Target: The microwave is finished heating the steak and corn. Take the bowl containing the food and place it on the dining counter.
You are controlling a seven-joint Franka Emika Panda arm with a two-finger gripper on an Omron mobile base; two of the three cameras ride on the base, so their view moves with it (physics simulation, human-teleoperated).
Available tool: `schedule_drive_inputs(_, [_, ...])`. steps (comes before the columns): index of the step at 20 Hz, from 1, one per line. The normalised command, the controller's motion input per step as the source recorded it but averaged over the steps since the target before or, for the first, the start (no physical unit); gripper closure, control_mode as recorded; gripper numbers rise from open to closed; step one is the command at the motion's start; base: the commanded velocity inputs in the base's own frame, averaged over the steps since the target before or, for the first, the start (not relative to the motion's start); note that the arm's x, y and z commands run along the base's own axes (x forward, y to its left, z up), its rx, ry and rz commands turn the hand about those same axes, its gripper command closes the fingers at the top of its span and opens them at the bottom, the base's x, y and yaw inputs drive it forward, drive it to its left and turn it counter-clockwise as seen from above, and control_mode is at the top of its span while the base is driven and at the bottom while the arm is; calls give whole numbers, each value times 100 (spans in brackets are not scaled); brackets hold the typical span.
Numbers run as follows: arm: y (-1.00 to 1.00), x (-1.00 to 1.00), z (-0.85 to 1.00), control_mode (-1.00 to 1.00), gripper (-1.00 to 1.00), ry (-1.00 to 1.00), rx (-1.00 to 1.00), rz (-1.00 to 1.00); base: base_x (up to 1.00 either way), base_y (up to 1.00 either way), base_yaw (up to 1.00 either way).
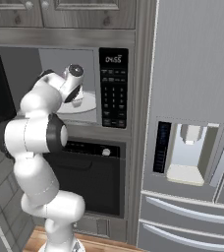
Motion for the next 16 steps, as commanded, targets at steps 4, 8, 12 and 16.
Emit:
schedule_drive_inputs(4, [-1,-1,-44,-100,100,5,0,2,0,0,0])
schedule_drive_inputs(8, [0,0,0,-100,100,1,0,0,0,0,0])
schedule_drive_inputs(12, [0,-7,0,-100,100,0,0,0,0,0,0])
schedule_drive_inputs(16, [-16,-58,0,-100,100,-3,0,0,0,0,0])
